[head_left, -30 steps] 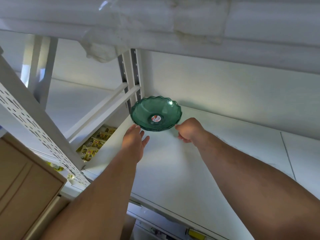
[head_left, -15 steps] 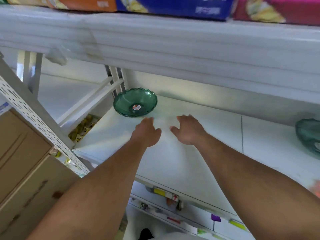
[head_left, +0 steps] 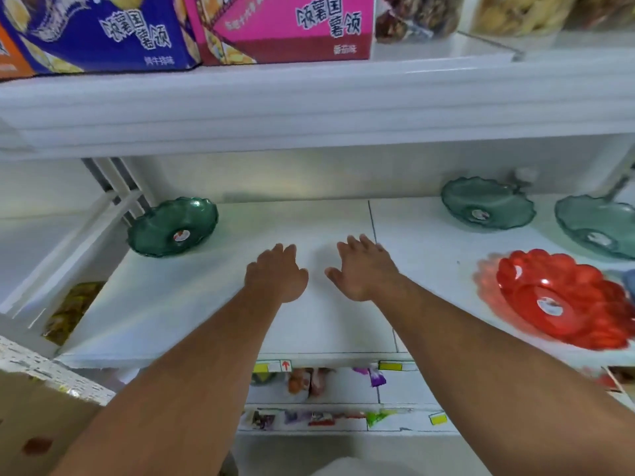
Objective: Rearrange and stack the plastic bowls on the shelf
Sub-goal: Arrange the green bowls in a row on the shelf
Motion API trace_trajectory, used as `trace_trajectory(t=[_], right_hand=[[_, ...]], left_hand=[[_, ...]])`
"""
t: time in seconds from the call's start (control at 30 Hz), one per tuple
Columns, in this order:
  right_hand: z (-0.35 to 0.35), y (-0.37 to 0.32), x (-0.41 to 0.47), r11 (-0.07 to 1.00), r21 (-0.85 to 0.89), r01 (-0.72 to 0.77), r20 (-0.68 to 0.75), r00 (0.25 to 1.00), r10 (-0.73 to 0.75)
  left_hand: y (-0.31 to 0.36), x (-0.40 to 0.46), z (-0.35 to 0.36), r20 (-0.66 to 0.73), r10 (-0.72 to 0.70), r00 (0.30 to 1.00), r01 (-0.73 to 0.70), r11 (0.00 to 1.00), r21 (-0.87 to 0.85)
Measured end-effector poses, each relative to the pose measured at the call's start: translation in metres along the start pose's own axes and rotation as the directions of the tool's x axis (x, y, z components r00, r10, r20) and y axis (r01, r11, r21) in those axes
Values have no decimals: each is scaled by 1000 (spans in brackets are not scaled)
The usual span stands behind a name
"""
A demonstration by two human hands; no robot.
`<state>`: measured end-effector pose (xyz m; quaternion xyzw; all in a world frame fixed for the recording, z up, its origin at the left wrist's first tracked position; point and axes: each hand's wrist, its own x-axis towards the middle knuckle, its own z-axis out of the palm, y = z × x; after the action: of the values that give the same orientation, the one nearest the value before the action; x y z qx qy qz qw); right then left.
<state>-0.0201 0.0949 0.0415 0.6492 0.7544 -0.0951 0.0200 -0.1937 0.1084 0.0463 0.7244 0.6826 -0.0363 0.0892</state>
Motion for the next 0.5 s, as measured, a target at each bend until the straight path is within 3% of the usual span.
trace_trajectory(t=[0.23,0.5], right_hand=[[-6,37,-48,982,-16,-187,-4,982,186],[-9,83,-98,959,-24,-282,-22,959,281]], left_hand=[[38,-11,5,13,162,987,-162,986,32],[104,-29,12,35,283,959,-284,957,50]])
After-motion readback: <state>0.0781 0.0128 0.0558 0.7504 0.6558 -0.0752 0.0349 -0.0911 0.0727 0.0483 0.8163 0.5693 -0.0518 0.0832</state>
